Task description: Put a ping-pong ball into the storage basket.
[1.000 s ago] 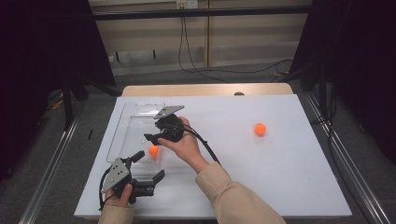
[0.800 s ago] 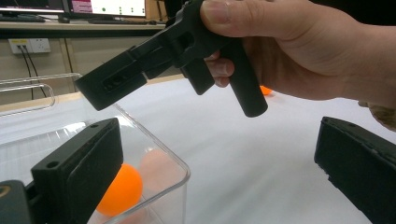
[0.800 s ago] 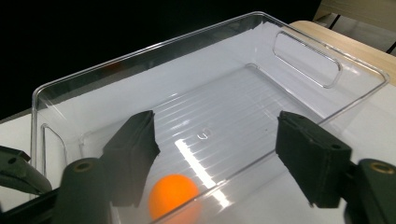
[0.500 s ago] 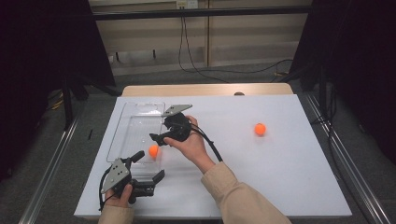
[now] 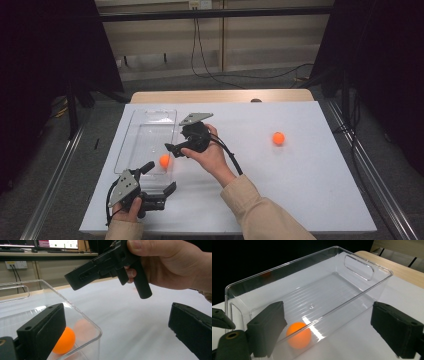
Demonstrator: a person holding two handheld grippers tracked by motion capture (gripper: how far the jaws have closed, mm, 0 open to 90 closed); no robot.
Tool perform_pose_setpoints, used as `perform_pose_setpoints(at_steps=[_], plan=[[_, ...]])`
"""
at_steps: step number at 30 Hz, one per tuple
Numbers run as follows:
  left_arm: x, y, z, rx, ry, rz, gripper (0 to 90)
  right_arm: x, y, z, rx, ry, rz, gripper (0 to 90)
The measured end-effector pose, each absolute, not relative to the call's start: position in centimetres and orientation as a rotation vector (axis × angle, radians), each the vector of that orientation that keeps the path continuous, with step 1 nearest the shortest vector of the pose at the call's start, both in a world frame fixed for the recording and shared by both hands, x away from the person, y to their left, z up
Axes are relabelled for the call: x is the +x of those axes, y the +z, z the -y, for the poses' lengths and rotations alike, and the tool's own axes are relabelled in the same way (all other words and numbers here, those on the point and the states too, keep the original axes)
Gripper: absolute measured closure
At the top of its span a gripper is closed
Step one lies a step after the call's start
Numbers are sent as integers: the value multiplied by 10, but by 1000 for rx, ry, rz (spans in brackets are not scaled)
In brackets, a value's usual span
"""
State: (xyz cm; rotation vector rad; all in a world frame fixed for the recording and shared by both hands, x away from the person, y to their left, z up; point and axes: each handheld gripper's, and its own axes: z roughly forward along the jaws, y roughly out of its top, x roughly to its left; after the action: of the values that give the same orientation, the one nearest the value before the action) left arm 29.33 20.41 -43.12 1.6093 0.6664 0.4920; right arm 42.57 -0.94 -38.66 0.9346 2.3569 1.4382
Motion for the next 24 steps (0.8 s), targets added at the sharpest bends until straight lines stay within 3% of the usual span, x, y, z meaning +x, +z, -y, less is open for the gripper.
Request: perform_pose_setpoints(at_steps=[24], plan=[[294,-431,-204,1627,494,-659,10,424,-390,40,987,1422,-2316,65]])
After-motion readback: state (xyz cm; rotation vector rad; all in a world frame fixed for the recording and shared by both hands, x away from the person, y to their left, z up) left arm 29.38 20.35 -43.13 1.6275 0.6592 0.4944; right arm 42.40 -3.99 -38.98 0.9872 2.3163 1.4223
